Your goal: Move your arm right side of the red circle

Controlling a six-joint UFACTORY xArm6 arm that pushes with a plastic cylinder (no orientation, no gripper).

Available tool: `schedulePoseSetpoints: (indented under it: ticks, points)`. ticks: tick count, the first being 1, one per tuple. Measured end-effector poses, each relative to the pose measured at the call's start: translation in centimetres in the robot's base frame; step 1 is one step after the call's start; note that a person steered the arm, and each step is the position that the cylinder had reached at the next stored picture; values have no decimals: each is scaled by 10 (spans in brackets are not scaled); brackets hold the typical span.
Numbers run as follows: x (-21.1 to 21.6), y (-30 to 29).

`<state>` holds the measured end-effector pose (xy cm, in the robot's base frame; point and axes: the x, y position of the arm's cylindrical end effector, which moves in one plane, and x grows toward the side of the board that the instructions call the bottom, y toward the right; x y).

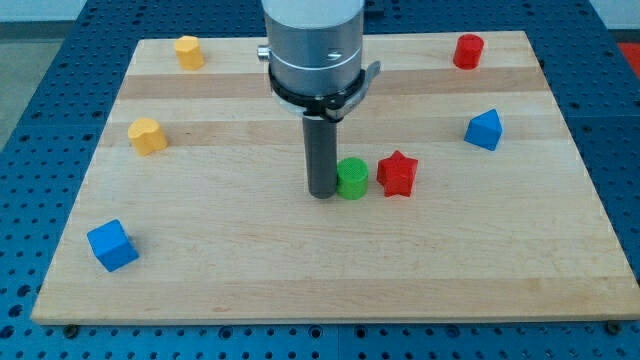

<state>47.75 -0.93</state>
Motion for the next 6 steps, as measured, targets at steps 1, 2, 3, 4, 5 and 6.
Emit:
schedulePoseSetpoints:
  ticks: [1,2,3,4,5,6]
  points:
    - [-3,7]
    - [-5,7]
    - [-5,7]
    - [-59,2]
    - [-96,16]
    - [-104,63]
